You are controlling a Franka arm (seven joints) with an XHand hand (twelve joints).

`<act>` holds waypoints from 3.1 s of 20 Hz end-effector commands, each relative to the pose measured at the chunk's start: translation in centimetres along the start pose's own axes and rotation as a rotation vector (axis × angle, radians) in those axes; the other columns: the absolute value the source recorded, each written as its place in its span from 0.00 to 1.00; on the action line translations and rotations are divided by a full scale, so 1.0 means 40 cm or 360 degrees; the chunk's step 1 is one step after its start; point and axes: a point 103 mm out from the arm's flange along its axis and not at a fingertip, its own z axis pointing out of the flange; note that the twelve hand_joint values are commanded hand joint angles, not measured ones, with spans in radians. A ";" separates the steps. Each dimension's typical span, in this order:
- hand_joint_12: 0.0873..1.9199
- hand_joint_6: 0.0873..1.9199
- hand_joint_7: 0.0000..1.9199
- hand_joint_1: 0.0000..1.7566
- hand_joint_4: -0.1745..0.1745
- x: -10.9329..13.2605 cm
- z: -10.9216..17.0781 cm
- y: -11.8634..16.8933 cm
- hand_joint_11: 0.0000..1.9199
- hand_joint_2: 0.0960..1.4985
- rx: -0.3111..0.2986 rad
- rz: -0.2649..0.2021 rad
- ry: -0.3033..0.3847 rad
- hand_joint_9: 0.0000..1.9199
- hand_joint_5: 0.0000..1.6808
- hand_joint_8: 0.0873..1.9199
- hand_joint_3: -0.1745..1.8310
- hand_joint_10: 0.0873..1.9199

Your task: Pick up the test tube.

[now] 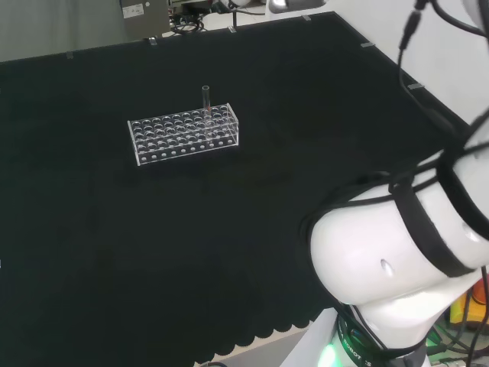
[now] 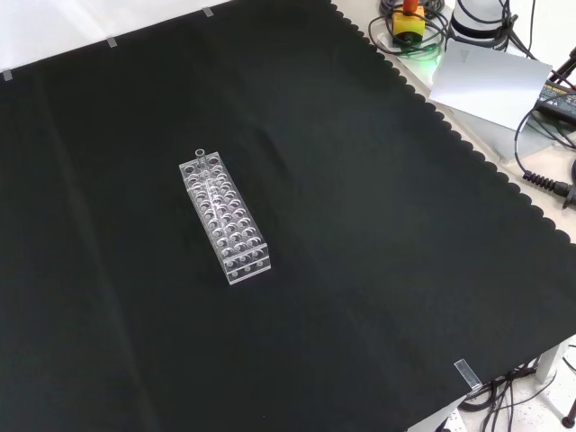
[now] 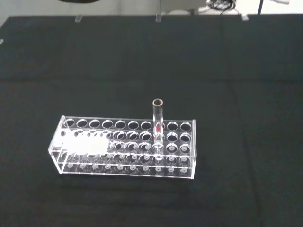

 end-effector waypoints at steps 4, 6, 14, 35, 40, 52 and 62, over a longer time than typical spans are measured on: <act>0.82 0.00 0.09 0.41 0.18 -0.008 0.102 0.229 0.01 0.50 0.0166 -0.0039 -0.0036 0.07 0.17 0.45 0.28 0.48; 0.82 0.00 0.10 0.41 0.18 -0.016 0.126 0.260 0.01 0.50 0.0194 -0.0032 -0.0031 0.08 0.17 0.46 0.28 0.48; 0.82 0.00 0.13 0.42 0.16 -0.033 0.237 0.373 0.02 0.49 0.0357 0.0000 -0.0003 0.10 0.19 0.46 0.30 0.47; 0.79 0.02 0.30 0.46 0.10 -0.018 0.444 0.501 0.09 0.46 0.0537 -0.0027 -0.0107 0.26 0.29 0.45 0.33 0.42; 0.78 0.04 0.32 0.46 0.10 -0.002 0.478 0.522 0.10 0.46 0.0587 -0.0042 -0.0151 0.27 0.30 0.45 0.34 0.42; 0.77 0.28 0.44 0.47 0.07 0.017 0.533 0.544 0.11 0.44 0.0686 -0.0042 -0.0139 0.34 0.30 0.45 0.36 0.39; 0.76 0.34 0.50 0.50 0.06 0.023 0.576 0.553 0.13 0.43 0.0703 -0.0039 -0.0186 0.39 0.32 0.44 0.38 0.37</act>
